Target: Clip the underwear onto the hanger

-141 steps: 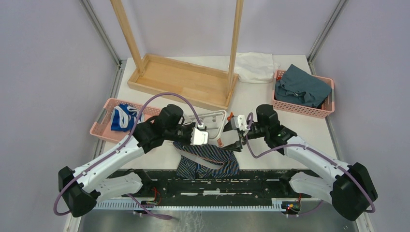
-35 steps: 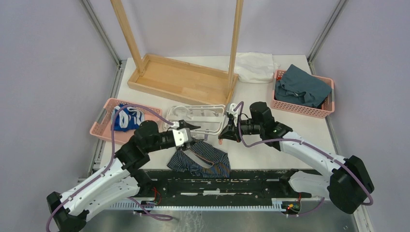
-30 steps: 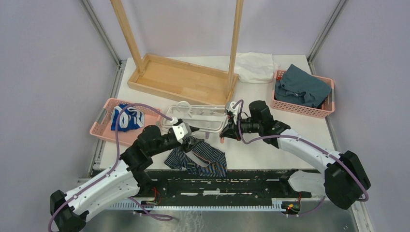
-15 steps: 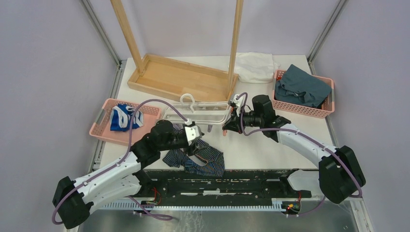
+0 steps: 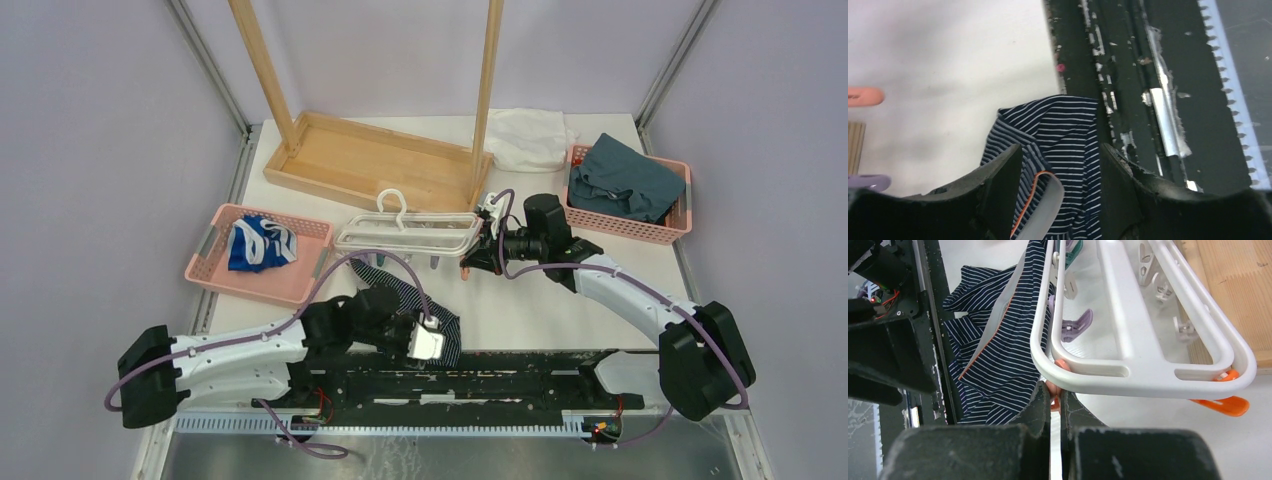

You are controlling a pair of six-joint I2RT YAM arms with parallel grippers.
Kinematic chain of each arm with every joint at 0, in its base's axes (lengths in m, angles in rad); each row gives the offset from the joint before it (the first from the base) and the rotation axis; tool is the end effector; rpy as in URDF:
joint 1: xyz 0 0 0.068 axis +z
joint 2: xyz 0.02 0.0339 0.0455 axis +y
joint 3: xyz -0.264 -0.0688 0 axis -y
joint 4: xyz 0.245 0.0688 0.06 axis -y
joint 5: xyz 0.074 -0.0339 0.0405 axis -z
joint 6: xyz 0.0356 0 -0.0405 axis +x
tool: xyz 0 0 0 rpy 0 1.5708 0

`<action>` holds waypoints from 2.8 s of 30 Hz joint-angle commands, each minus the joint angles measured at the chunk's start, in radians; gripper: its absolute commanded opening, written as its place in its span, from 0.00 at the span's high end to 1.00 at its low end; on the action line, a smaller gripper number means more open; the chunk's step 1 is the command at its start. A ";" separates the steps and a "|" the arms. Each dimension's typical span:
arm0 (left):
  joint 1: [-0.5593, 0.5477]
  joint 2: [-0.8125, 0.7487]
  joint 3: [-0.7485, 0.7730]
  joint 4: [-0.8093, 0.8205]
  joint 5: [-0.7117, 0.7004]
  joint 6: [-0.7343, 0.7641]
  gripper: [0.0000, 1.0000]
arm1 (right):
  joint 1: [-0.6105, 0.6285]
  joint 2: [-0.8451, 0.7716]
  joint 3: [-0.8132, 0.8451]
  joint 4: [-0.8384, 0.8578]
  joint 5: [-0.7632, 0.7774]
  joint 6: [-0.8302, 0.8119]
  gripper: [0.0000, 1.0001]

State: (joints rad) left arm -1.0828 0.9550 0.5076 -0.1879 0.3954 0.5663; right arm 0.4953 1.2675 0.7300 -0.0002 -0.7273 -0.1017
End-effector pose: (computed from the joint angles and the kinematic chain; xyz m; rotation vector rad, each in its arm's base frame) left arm 0.0818 -0.1834 0.2137 1.7922 1.3495 -0.7202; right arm 0.2252 0.1485 0.2400 -1.0331 1.8409 0.9993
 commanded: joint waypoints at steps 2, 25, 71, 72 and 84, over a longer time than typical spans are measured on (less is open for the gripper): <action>-0.088 -0.012 -0.057 0.140 -0.222 -0.058 0.33 | -0.004 -0.023 0.049 0.081 -0.033 -0.003 0.99; -0.146 0.154 -0.025 0.128 -0.392 -0.056 0.95 | -0.004 -0.023 0.046 0.088 -0.034 0.010 0.99; -0.095 0.100 -0.152 0.406 -0.421 0.137 0.38 | -0.003 -0.016 0.007 0.076 0.064 0.106 0.99; -0.095 0.112 -0.152 0.406 -0.442 0.145 0.38 | -0.003 -0.014 0.009 0.075 0.061 0.109 0.99; -0.095 0.218 -0.164 0.423 -0.480 0.178 0.38 | 0.014 0.021 0.044 0.028 0.044 0.118 0.99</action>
State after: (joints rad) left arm -1.1786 1.1725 0.3428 0.1734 -0.0776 0.7128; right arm 0.5022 1.2938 0.7158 -0.0174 -0.6708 0.0074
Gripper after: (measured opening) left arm 0.623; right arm 0.040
